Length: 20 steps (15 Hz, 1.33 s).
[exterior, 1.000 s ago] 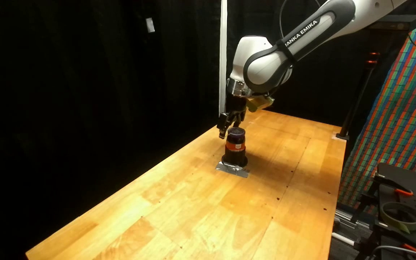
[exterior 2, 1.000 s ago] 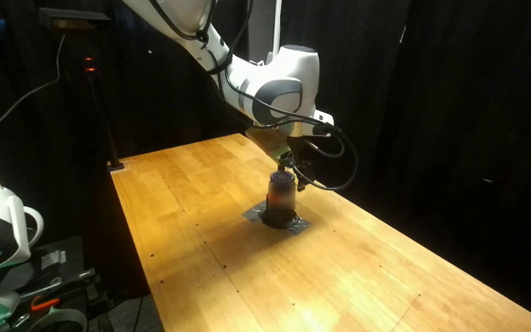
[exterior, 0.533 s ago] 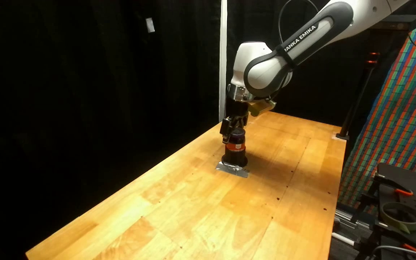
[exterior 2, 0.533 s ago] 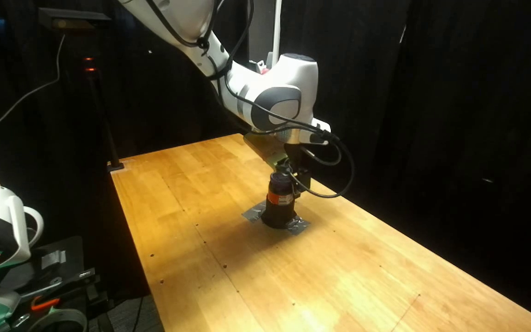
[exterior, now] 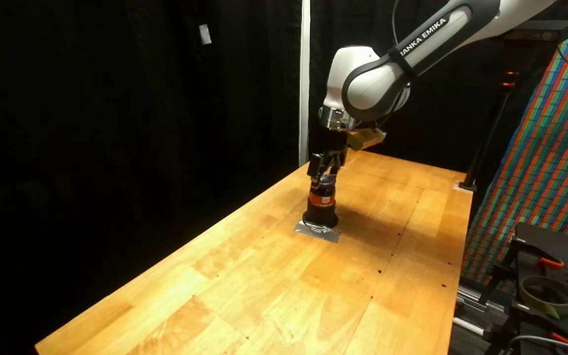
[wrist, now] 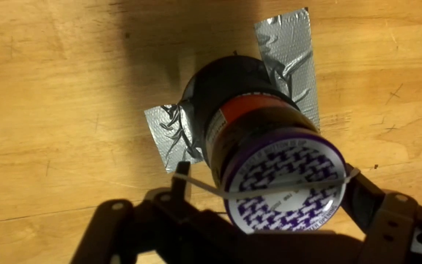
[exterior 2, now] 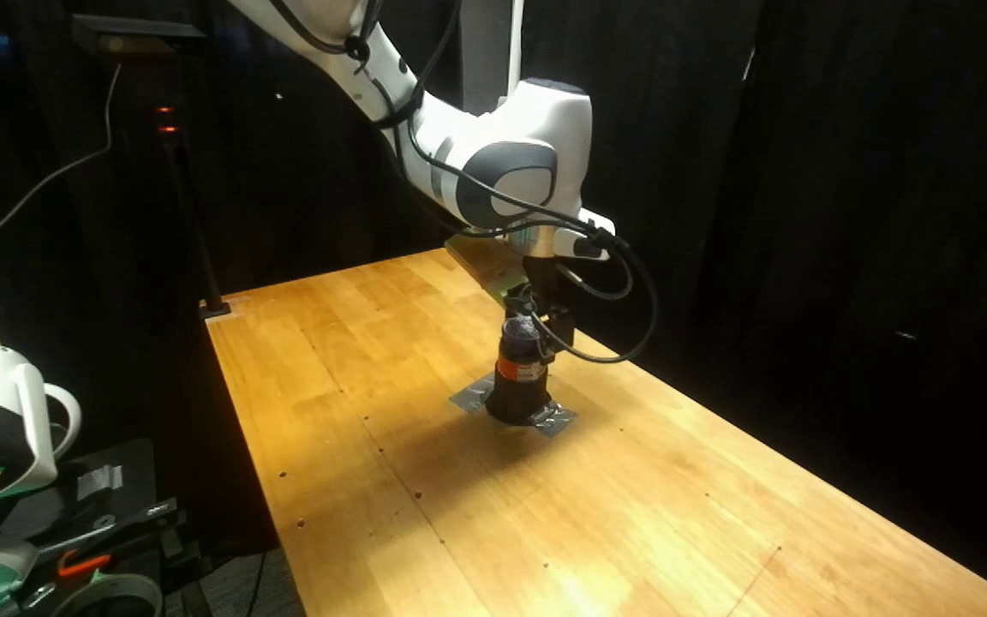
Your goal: Put the rubber band on the cup
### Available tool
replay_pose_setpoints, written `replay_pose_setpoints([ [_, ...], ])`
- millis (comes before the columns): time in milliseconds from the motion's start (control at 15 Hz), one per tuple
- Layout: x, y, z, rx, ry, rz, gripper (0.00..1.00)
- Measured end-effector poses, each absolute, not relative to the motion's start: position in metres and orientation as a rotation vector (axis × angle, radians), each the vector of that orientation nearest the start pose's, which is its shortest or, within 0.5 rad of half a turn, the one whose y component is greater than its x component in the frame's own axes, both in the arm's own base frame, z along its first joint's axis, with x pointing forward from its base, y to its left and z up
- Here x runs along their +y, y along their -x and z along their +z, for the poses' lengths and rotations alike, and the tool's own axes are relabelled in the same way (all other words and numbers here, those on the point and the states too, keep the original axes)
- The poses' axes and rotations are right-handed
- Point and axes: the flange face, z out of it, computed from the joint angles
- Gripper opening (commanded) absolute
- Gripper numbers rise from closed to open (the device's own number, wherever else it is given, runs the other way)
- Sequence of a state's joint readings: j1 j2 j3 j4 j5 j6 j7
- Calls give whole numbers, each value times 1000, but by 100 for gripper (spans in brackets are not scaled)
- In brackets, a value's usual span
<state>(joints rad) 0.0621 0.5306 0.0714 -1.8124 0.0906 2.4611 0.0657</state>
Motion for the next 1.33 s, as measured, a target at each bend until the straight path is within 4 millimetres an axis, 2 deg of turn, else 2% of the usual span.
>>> replay_pose_setpoints([
  [333, 78, -641, 265, 74, 3003, -141, 100],
  [733, 76, -617, 256, 92, 2971, -90, 100],
  [800, 76, -614, 254, 95, 2965, -89, 80],
  [1000, 77, -609, 249, 93, 2960, -136, 58],
  [1333, 75, -592, 254, 80, 2960, -288, 19],
])
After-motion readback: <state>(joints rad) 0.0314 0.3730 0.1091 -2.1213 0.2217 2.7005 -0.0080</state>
